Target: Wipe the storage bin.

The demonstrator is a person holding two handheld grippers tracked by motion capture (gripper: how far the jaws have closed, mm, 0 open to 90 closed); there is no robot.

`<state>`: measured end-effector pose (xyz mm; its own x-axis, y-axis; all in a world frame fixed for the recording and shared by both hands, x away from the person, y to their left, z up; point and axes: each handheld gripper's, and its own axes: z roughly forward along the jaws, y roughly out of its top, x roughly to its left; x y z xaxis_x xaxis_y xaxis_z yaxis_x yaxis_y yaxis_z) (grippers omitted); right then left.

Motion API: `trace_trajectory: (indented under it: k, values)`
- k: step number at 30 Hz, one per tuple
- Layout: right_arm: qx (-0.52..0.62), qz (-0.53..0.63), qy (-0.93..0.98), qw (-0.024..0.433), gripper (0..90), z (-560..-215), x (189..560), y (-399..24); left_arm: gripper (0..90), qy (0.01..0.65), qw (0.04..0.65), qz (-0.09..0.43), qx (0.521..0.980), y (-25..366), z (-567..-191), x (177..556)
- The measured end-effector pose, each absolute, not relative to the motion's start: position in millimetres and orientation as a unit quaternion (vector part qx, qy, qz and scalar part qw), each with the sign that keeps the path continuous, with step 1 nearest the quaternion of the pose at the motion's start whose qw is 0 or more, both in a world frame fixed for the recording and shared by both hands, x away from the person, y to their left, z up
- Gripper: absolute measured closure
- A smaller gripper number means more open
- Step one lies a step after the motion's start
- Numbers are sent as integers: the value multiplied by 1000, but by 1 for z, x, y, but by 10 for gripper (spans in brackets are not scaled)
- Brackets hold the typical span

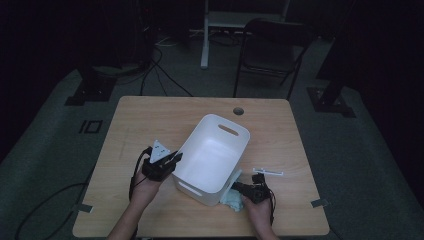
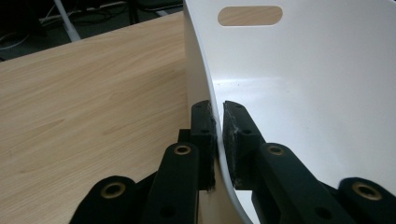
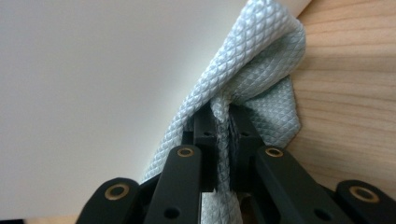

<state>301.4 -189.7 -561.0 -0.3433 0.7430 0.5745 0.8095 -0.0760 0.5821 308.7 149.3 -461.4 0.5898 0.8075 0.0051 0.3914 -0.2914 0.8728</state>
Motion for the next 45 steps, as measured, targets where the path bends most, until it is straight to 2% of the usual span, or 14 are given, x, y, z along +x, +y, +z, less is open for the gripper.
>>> trace_trajectory:
  k: [6,17,25,32,37,40,45]
  values:
    - [-569,-479,-666,54,844,-555,303,-195,824,389,448,233,771,149,-461,309]
    - [-519,-556,-648,39,843,-503,295,-205,825,392,443,237,770,146,-461,308]
    - [-490,-611,-620,47,843,-474,292,-217,806,395,451,235,765,147,-462,309]
    - [-487,-625,-611,-1,843,-456,289,-241,801,399,455,231,762,148,-463,309]
    - [-512,-615,-599,-38,842,-461,298,-265,787,401,458,224,761,149,-463,310]
    - [-536,-589,-599,-84,843,-464,308,-281,768,400,459,220,762,149,-463,310]
    - [-561,-551,-608,-112,842,-472,322,-299,748,400,464,209,762,150,-463,310]
